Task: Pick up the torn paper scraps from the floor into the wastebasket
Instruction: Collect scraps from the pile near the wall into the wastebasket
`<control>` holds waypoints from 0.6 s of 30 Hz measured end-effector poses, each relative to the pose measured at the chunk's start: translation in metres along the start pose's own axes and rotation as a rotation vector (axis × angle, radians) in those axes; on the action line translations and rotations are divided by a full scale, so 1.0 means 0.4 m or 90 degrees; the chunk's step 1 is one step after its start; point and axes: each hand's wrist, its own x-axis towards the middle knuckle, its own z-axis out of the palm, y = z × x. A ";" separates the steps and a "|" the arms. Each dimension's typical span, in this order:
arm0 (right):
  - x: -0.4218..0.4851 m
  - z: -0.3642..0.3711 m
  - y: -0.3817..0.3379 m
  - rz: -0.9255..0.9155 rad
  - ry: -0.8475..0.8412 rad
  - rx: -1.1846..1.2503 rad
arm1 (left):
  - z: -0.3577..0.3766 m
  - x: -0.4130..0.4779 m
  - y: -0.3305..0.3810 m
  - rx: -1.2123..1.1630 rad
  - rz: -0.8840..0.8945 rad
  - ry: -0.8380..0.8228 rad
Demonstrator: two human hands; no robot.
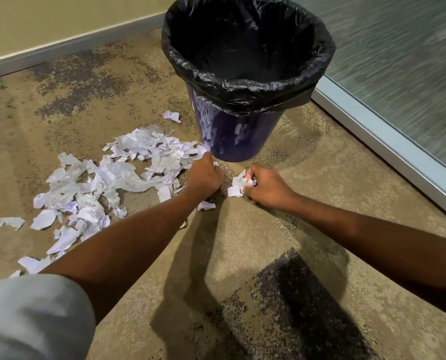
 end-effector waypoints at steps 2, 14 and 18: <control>0.001 -0.006 -0.009 -0.024 -0.035 -0.016 | -0.008 -0.006 -0.014 -0.018 -0.016 -0.008; 0.015 0.058 -0.025 -0.204 -0.036 -0.260 | -0.063 -0.058 -0.059 -0.141 -0.058 -0.063; 0.003 0.061 -0.017 -0.253 0.024 -0.236 | -0.095 -0.079 -0.068 -0.163 -0.071 -0.093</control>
